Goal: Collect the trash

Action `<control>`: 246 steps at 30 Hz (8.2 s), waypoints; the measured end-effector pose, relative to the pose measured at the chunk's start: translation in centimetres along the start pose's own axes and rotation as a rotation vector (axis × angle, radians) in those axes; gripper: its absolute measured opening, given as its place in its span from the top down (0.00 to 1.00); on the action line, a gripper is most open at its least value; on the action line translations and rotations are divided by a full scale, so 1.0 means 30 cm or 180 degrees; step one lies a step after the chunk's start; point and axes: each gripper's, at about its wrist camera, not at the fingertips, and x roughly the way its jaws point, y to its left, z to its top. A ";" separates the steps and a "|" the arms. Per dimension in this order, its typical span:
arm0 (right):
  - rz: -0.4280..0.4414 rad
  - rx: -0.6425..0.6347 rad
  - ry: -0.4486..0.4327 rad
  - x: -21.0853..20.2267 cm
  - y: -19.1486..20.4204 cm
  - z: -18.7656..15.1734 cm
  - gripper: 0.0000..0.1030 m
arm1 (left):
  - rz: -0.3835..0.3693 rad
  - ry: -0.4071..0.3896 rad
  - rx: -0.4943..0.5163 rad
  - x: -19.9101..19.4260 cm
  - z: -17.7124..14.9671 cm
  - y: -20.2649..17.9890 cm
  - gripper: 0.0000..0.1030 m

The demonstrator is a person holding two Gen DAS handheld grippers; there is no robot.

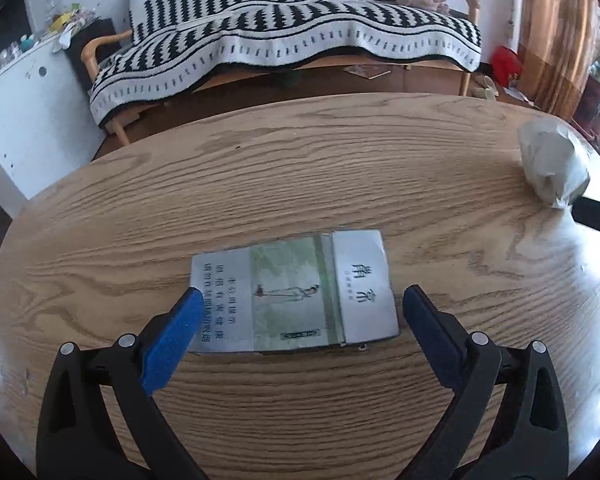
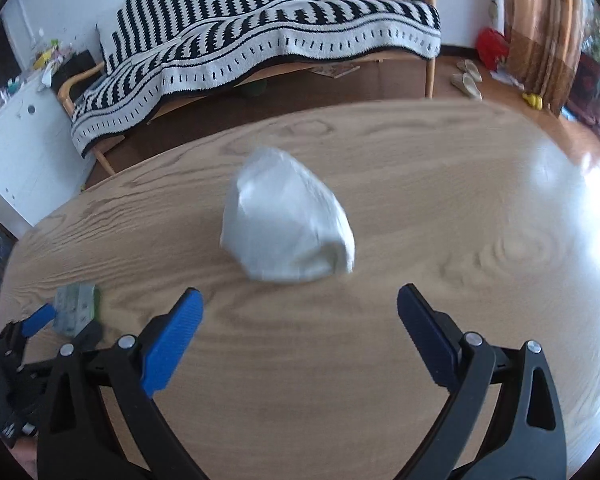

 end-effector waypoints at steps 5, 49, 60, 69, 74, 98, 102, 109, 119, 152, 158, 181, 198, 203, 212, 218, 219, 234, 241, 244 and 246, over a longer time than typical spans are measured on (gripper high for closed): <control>0.0026 -0.0182 0.0083 0.086 0.033 0.084 0.07 | -0.0010 -0.0019 -0.0141 -0.014 0.006 0.049 0.06; 0.0097 -0.0221 0.0071 -0.463 -0.267 -0.410 0.45 | -0.1344 -0.0101 0.1879 0.053 0.062 0.099 0.44; -0.0413 0.0125 -0.0158 -0.702 -0.545 -0.580 0.45 | -0.1103 -0.0196 0.1613 -0.181 0.005 -0.245 0.44; -0.0832 0.0654 -0.0368 -0.906 -0.927 -0.679 0.45 | -0.1733 -0.0307 0.1695 -0.569 -0.174 -0.929 0.44; -0.1218 0.1050 -0.0371 -0.982 -1.169 -0.782 0.45 | -0.2022 -0.0197 0.1766 -0.656 -0.311 -1.309 0.44; -0.1206 0.1994 0.0077 -0.898 -1.611 -1.011 0.45 | -0.2370 0.0180 0.1840 -0.568 -0.549 -1.864 0.44; -0.1176 0.2029 0.0067 -0.899 -1.613 -1.017 0.29 | -0.2369 0.0193 0.1841 -0.558 -0.547 -1.871 0.44; -0.1266 0.2149 -0.0027 -0.929 -1.614 -1.017 0.20 | -0.2418 0.0252 0.1823 -0.555 -0.553 -1.887 0.44; -0.1528 0.2442 -0.0287 -1.038 -1.643 -1.055 0.17 | -0.2685 0.0301 0.1790 -0.540 -0.558 -1.952 0.43; -0.0417 0.0530 -0.0395 -0.752 -0.680 -0.489 0.08 | -0.0694 -0.0385 0.0502 -0.502 -0.127 -0.629 0.07; -0.0150 -0.0077 -0.0265 -0.605 -0.350 -0.410 0.08 | -0.0369 -0.0358 0.0015 -0.477 -0.142 -0.315 0.07; 0.0084 -0.0322 -0.0146 -0.443 -0.092 -0.357 0.08 | -0.0192 -0.0301 -0.0206 -0.415 -0.170 -0.119 0.07; 0.0044 -0.0309 -0.0161 -0.469 -0.121 -0.378 0.07 | -0.0184 -0.0293 -0.0213 -0.409 -0.176 -0.111 0.07; 0.0033 -0.0331 -0.0160 -0.471 -0.122 -0.378 0.07 | -0.0187 -0.0293 -0.0216 -0.408 -0.175 -0.110 0.07; 0.0028 -0.0336 -0.0154 -0.470 -0.123 -0.379 0.07 | -0.0188 -0.0293 -0.0215 -0.407 -0.174 -0.109 0.07; 0.0029 -0.0337 -0.0152 -0.471 -0.125 -0.380 0.07 | -0.0187 -0.0293 -0.0215 -0.408 -0.174 -0.110 0.07; 0.0028 -0.0339 -0.0153 -0.471 -0.124 -0.380 0.07 | -0.0187 -0.0292 -0.0213 -0.408 -0.174 -0.109 0.07; 0.0024 -0.0341 -0.0155 -0.473 -0.124 -0.381 0.07 | -0.0174 -0.0266 -0.0239 -0.407 -0.196 -0.088 0.07; 0.0024 -0.0344 -0.0155 -0.473 -0.123 -0.381 0.07 | -0.0158 -0.0265 -0.0235 -0.412 -0.206 -0.087 0.07; 0.0024 -0.0346 -0.0153 -0.472 -0.123 -0.381 0.07 | -0.0156 -0.0270 -0.0235 -0.418 -0.207 -0.088 0.07; 0.0020 -0.0351 -0.0150 -0.472 -0.124 -0.382 0.07 | -0.0155 -0.0271 -0.0231 -0.419 -0.207 -0.089 0.07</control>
